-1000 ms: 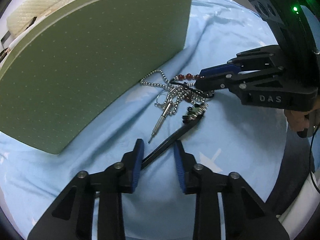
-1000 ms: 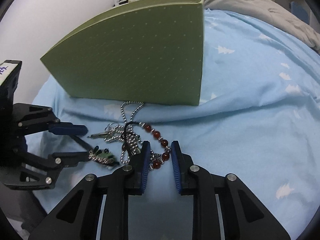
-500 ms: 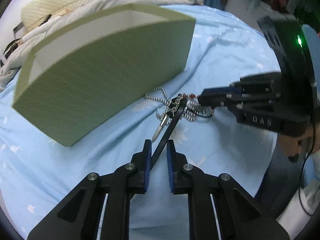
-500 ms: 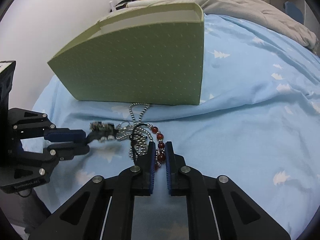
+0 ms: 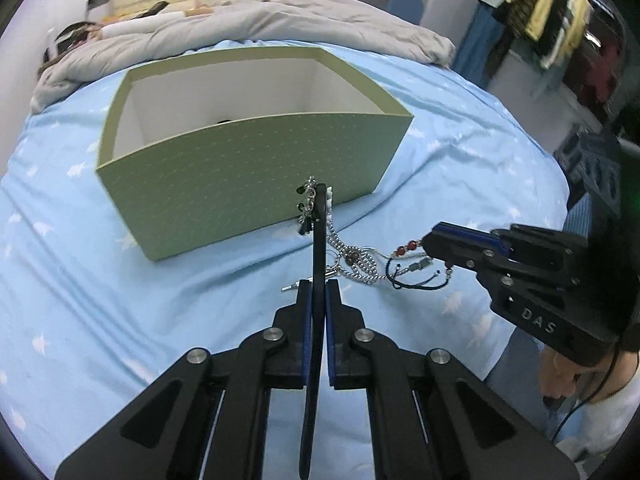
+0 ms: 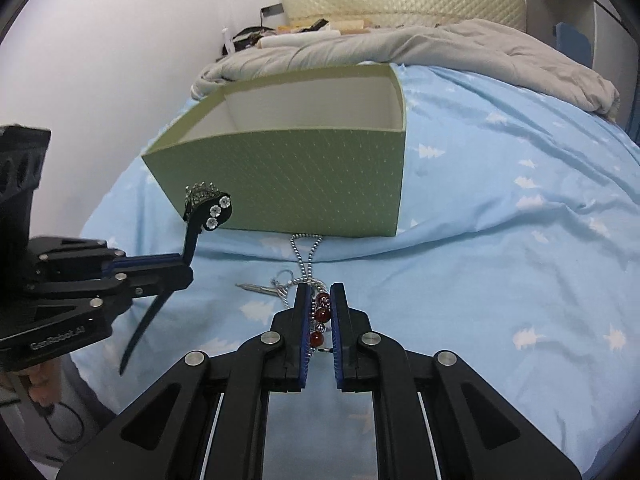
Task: Organize jewelry
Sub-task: 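Lift the hair stick with the left tool while the right tool lifts the beaded necklace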
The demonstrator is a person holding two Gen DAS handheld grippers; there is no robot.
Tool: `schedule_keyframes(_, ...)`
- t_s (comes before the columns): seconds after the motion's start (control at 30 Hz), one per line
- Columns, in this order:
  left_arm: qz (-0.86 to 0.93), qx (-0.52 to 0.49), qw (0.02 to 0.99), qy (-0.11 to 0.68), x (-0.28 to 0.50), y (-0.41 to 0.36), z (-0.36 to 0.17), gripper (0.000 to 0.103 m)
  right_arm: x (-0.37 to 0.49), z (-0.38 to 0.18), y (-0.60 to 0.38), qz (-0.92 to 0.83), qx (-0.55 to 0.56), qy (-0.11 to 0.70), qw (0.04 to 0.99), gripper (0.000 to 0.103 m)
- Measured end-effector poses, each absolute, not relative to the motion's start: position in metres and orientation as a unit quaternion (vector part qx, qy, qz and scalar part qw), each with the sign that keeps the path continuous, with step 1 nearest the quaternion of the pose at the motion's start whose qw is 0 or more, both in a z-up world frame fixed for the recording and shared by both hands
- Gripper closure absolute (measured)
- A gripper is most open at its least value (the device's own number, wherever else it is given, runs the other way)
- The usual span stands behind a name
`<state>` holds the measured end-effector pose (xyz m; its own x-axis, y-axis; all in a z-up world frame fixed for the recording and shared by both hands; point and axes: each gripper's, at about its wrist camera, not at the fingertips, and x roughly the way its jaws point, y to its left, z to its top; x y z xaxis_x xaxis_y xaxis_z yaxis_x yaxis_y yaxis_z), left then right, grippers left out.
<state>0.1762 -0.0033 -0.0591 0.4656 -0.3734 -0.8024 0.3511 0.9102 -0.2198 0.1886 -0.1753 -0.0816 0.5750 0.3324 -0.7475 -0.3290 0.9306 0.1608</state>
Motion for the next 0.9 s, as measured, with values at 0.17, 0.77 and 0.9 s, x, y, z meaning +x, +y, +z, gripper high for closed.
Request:
schedule_keyframes(0.17, -0.202, -0.034, 0.862, 0.464, 0.159, 0.002, -0.047, 0.098, 0.172, -0.067, -0.174, 0.185, 0.001, 0.409, 0.894, 0.097)
schedule_keyframes(0.77, -0.176, -0.087, 0.86, 0.47, 0.11, 0.015, -0.046, 0.098, 0.134, -0.126, -0.199, 0.165, 0.032, 0.475, 0.864, 0.095)
schedule_keyframes(0.9, -0.173, -0.09, 0.861, 0.47, 0.108, 0.016, -0.045, 0.098, 0.133, -0.133, -0.206, 0.171, 0.049, 0.487, 0.855, 0.076)
